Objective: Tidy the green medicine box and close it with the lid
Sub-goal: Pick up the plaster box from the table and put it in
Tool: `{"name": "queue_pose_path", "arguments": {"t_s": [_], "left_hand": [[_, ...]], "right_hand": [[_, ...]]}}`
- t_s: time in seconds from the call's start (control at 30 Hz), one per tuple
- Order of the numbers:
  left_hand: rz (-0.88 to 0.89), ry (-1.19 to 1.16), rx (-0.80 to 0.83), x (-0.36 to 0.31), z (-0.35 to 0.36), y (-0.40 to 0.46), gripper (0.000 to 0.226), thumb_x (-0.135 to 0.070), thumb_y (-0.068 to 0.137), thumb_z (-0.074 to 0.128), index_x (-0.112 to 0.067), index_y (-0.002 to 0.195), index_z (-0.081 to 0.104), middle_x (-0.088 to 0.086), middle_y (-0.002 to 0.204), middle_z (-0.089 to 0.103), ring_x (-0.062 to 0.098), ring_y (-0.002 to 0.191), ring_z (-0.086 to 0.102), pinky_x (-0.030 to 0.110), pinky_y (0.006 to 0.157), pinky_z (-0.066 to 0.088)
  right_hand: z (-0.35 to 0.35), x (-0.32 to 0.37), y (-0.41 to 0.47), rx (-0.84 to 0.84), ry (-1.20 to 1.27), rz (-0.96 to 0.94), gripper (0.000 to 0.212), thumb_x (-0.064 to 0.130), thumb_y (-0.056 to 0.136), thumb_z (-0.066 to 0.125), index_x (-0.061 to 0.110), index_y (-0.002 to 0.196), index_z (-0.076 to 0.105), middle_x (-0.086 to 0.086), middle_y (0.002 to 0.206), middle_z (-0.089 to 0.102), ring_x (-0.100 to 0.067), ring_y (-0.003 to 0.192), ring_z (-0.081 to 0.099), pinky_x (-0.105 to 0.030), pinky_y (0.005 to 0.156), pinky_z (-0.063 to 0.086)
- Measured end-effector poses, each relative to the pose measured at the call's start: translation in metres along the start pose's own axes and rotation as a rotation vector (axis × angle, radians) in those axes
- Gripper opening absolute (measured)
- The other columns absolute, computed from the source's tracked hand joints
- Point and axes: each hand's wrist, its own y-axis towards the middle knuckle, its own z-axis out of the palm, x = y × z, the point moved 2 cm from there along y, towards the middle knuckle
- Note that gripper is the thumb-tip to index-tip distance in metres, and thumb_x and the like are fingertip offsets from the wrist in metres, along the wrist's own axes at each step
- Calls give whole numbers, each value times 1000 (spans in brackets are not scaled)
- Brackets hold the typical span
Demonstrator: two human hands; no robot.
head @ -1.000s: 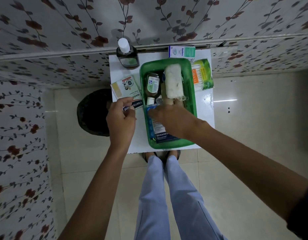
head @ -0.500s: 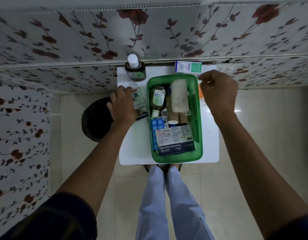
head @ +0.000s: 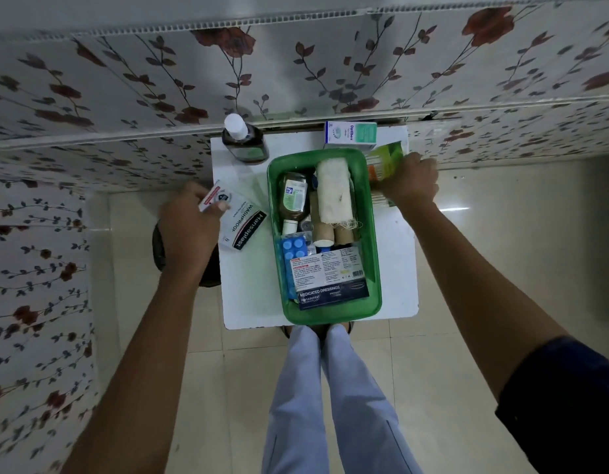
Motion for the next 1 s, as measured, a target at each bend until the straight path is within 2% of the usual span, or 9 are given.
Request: {"name": "queue_pose_path", "arguments": {"t_s": [0.13,0.27,0.33,0.4,0.57,0.63,0.73,0.93,1.0], "left_hand": [[-25,-155,-219,-14,-20,-33,21,-18,80,66,-4,95,61,2,87,63,13,70,58,6,48,39],[-91,-282,-308,-13,-23,-51,13,-19,80,63,-12,91,60,-3,86,66,12,74,63,11,56,43],[-132,-361,-337,-11,-24,-53,12,-18,80,63,-17,91,58,-3,89,67,6,74,63,8,59,44],[-171,-450,-354,-8,-26,-52,11,-17,80,63,-21,88,56,-2,89,68,3,75,63,13,64,48],[-239,-619,-288,-5,-25,-45,10,-10,83,61,-19,88,59,-10,84,67,-3,74,65,16,67,50],[-232,-632,-265,-6,-23,-45,13,-10,83,61,-22,84,59,-10,85,67,-3,74,64,17,67,49],[-210,-653,-230,-13,-20,-50,20,-9,83,60,-28,79,58,-10,84,67,-2,73,64,17,66,49],[-218,-659,-98,-15,-5,-65,14,-11,81,65,-25,79,65,-17,72,72,9,78,69,28,70,56],[-216,-657,-16,-18,1,-70,9,-12,81,66,-21,83,66,-13,77,71,8,76,69,27,68,56]], "right_hand": [[-9,0,-9,-93,180,-58,48,16,78,68,-3,116,44,-25,122,49,-37,110,51,-42,88,47],[-46,1,-61,-435,177,-348,37,14,82,65,0,111,48,-17,106,60,-31,91,57,-36,66,41],[-62,5,-97,-341,135,-587,41,22,81,69,3,110,47,-10,95,63,-24,74,56,-28,60,37],[-62,10,-124,-29,8,-782,46,22,78,71,8,114,46,-11,91,69,-24,66,60,-27,59,44],[-5,21,-137,448,-474,-999,50,17,86,57,19,134,41,-11,141,43,-34,113,54,-44,92,50],[18,23,-134,466,-562,-1006,49,16,87,55,16,134,41,-13,144,37,-38,116,50,-47,92,48],[30,17,-129,334,-535,-960,46,12,83,56,10,127,42,-19,126,53,-42,102,57,-46,77,55],[31,-6,-126,72,-392,-1171,32,0,68,68,9,98,71,-14,104,70,-34,84,65,-40,74,58],[29,-9,-126,160,-319,-1149,38,-9,67,63,10,100,70,-15,97,71,-34,80,67,-40,67,59]]}}
